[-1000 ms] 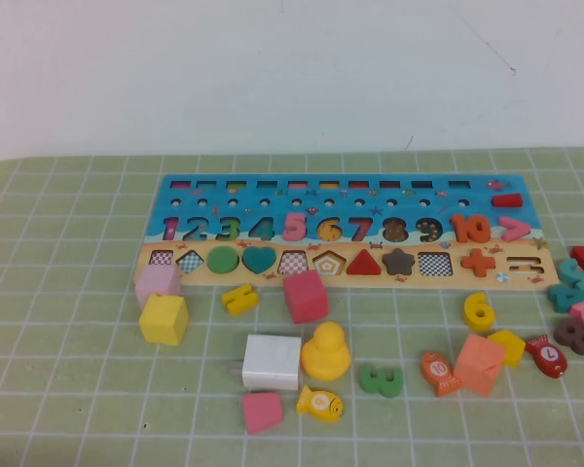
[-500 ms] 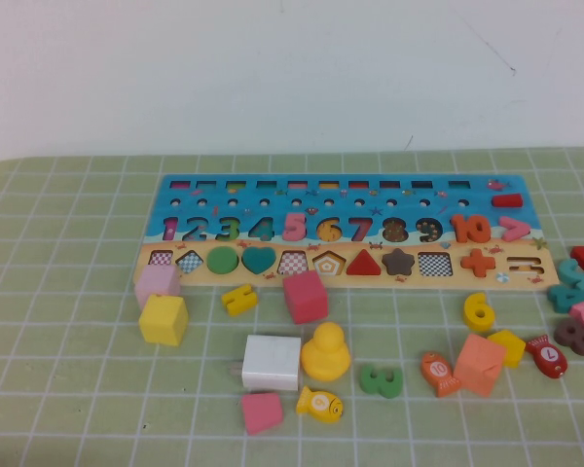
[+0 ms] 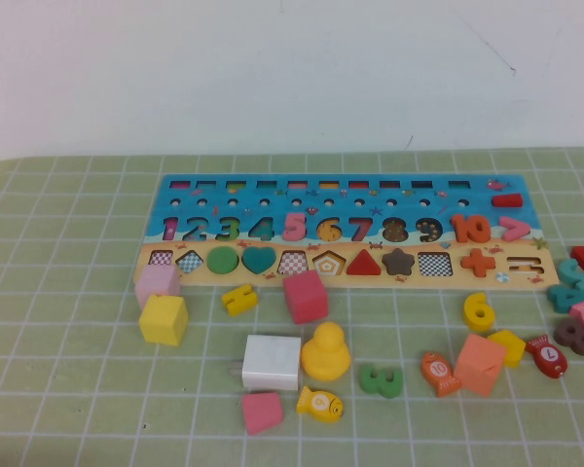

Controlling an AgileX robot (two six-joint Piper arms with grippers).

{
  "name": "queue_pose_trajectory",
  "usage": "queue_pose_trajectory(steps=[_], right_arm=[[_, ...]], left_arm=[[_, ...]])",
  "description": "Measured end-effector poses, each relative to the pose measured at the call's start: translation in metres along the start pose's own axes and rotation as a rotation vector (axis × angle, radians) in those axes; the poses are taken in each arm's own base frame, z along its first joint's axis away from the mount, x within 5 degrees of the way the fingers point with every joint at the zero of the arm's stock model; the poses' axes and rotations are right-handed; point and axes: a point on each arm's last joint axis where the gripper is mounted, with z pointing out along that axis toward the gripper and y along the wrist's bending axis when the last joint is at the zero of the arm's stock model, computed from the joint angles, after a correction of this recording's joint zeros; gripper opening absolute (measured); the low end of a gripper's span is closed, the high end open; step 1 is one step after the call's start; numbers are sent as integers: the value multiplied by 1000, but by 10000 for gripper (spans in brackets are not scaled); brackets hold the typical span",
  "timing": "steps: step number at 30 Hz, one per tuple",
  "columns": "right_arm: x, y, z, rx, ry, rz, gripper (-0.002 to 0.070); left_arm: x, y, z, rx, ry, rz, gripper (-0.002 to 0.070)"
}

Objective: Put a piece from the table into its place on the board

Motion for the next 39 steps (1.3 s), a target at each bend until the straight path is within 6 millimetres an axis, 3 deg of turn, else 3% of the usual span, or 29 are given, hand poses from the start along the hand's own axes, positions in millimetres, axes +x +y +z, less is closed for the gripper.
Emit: queue_pose_trajectory(steps=[5, 10, 14, 19, 25, 32, 36, 37, 39], right_arm=[[-9, -3, 11, 47, 37, 105, -3], [-53, 0, 45, 33, 144, 61, -3], [-68, 7, 78, -16, 383, 34, -3], [-64, 17, 123, -75, 762, 86, -3], [-23, 29, 158, -208, 1252, 78, -3], [44, 29, 160, -305, 1583, 23, -3], [93, 28, 158, -269, 1759, 63, -3], [118, 28, 160, -256, 1818, 90, -3], [143, 29, 163, -240, 1845, 118, -2]], left_arm=[[0, 0, 0, 0, 0, 0, -2], [0, 0, 0, 0, 0, 0, -2], [0, 0, 0, 0, 0, 0, -2], [0, 0, 0, 0, 0, 0, -2], [0, 0, 0, 0, 0, 0, -2], [0, 0, 0, 0, 0, 0, -2], [0, 0, 0, 0, 0, 0, -2], [0, 0, 0, 0, 0, 0, -2], [0, 0, 0, 0, 0, 0, -2]])
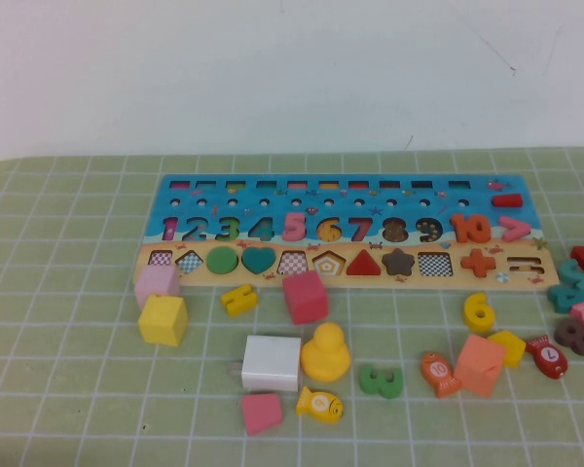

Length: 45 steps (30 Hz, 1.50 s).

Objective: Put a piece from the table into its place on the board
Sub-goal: Pick up the "number 6"

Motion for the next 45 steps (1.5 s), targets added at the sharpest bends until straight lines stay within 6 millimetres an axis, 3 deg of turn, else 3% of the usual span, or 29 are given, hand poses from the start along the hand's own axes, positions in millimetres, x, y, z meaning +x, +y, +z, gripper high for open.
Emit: queue_pose_trajectory(steps=[5, 14, 19, 24, 31, 38, 45], right_arm=[[-22, 5, 38, -52, 37, 0, 41], [-51, 95, 88, -203, 146, -165, 177], [-53, 120, 111, -102, 276, -171, 246], [-50, 124, 131, -33, 356, -171, 361], [-43, 123, 152, -8, 412, -170, 398], [-41, 122, 162, -2, 434, -169, 387], [-40, 123, 163, -2, 436, -168, 280]], left_arm=[[0, 0, 0, 0, 0, 0, -2], [0, 0, 0, 0, 0, 0, -2], [0, 0, 0, 0, 0, 0, -2], [0, 0, 0, 0, 0, 0, -2], [0, 0, 0, 0, 0, 0, -2], [0, 0, 0, 0, 0, 0, -2], [0, 0, 0, 0, 0, 0, -2]])
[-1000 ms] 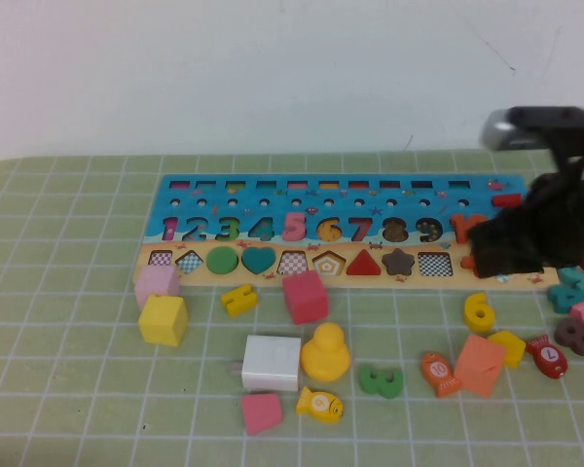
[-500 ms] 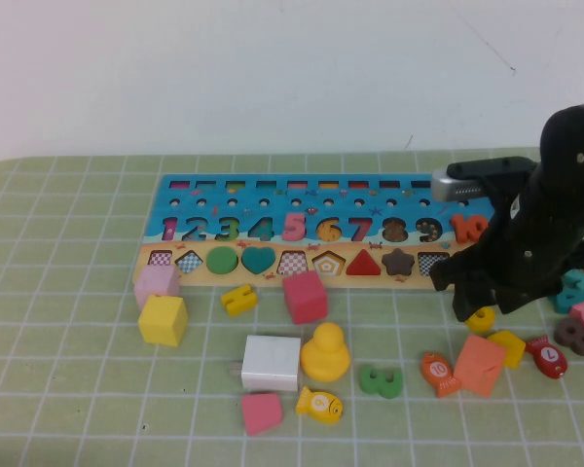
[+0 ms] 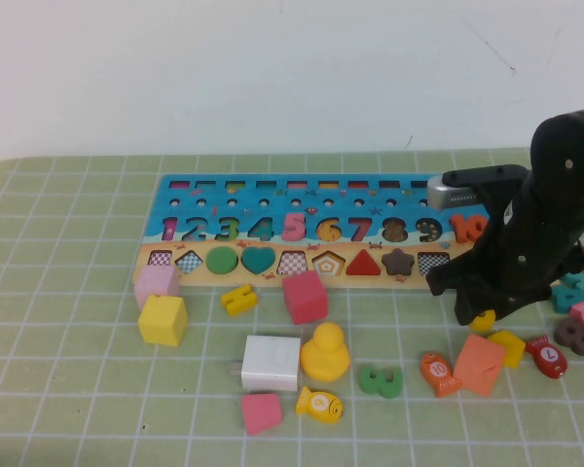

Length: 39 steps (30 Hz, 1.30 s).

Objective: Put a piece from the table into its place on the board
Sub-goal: Pick up the "number 6", then place the "number 6" into the hole of the number 6

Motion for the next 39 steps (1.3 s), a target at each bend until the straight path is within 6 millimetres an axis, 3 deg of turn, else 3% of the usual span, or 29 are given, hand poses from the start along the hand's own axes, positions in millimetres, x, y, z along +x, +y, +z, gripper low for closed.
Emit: queue_pose_trajectory(steps=[4, 9, 15, 20, 25, 29, 39], right_arm=[[-2, 2, -2, -12, -4, 7, 279], [-22, 12, -28, -99, -88, 3, 279], [-58, 53, -51, -211, -257, -126, 279], [-86, 81, -28, -241, -261, -173, 282], [-110, 90, -4, -240, -275, -188, 282], [-117, 89, 8, -206, -256, -208, 282], [-119, 86, 15, -172, -252, -221, 282]], left_arm=[[0, 0, 0, 0, 2, 0, -2], [0, 0, 0, 0, 2, 0, -2], [0, 0, 0, 0, 2, 0, -2], [0, 0, 0, 0, 2, 0, -2], [0, 0, 0, 0, 2, 0, -2], [0, 0, 0, 0, 2, 0, -2], [0, 0, 0, 0, 2, 0, -2]])
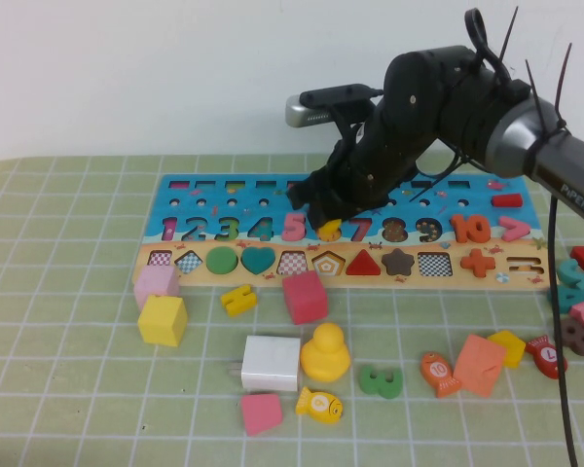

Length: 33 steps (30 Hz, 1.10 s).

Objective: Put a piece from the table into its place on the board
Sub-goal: Place the "number 6" into the hole of the number 6

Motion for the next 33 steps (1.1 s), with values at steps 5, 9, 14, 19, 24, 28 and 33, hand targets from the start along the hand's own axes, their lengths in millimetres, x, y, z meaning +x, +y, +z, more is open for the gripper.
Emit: queue_pose_trajectory(steps=[5, 9, 14, 19, 24, 28, 33], right_arm=[[-3, 0, 2, 1, -29, 0, 283], [-1, -2, 9, 2, -21, 2, 283], [1, -2, 14, 0, -1, 3, 283], [2, -1, 14, -1, 3, 3, 283], [2, 0, 14, 0, 5, 0, 283], [2, -1, 14, 3, 9, -3, 283], [3, -3, 13, 27, 28, -21, 283]], left_arm=[[0, 0, 0, 0, 0, 0, -2], [0, 0, 0, 0, 0, 0, -2], [0, 0, 0, 0, 0, 0, -2], [0, 0, 0, 0, 0, 0, -2], [0, 0, 0, 0, 0, 0, -2], [0, 0, 0, 0, 0, 0, -2], [0, 0, 0, 0, 0, 0, -2]])
